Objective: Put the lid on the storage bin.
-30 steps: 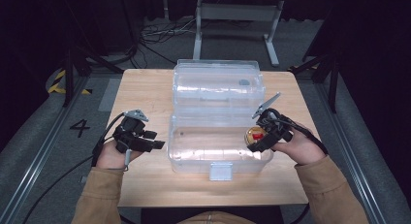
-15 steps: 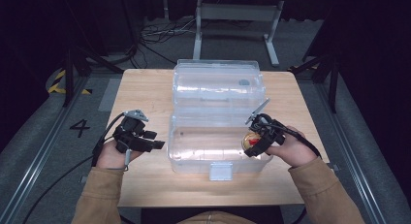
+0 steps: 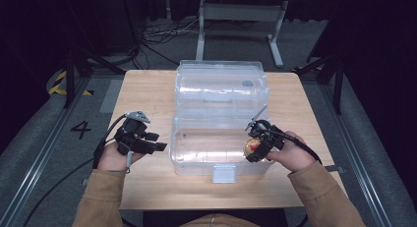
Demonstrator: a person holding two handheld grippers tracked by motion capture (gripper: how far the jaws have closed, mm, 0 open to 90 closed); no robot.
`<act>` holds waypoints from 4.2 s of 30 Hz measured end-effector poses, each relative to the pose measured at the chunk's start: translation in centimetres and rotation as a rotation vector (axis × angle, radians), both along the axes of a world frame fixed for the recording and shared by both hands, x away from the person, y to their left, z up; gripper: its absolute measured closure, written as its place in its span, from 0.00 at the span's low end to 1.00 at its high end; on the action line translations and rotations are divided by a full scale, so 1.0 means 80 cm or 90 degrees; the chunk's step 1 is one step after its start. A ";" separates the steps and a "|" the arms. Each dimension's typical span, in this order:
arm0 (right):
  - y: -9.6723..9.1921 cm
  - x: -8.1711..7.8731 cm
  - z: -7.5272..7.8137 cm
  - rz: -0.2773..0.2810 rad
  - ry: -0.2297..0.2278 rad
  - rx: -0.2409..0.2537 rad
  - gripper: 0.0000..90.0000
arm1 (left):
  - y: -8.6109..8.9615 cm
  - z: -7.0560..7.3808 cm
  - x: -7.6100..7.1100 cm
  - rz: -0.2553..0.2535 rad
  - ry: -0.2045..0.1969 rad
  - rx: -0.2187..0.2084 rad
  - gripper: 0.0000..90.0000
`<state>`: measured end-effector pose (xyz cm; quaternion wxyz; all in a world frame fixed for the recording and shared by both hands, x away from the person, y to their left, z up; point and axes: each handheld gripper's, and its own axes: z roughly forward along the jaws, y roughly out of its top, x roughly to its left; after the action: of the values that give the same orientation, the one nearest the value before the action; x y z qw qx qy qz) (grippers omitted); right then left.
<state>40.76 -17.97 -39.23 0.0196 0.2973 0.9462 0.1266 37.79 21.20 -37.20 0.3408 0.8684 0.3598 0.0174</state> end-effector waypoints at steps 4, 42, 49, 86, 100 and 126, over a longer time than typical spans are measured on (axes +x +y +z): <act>0.001 0.000 -0.006 -0.005 0.001 -0.007 0.23 | -0.001 0.000 -0.001 0.004 0.004 -0.003 0.53; 0.011 0.003 -0.029 -0.050 -0.013 -0.059 0.22 | 0.000 -0.003 0.002 -0.004 0.007 0.005 0.54; 0.011 0.003 -0.031 -0.079 -0.002 -0.050 0.22 | 0.001 -0.002 0.002 -0.004 0.006 0.005 0.54; 0.006 0.003 -0.023 -0.073 -0.019 -0.037 0.18 | 0.001 -0.004 0.002 -0.003 0.011 0.003 0.53; -0.019 -0.005 0.018 -0.063 -0.033 0.107 0.18 | -0.003 -0.004 0.001 -0.012 0.016 0.004 0.52; -0.034 0.020 0.119 -0.020 -0.141 0.235 0.47 | 0.001 -0.002 -0.007 -0.009 0.008 -0.011 0.52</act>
<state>42.35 -20.67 -29.67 0.0707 0.2945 0.8943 0.3294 37.20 21.28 -37.35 0.3462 0.8681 0.3558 0.0065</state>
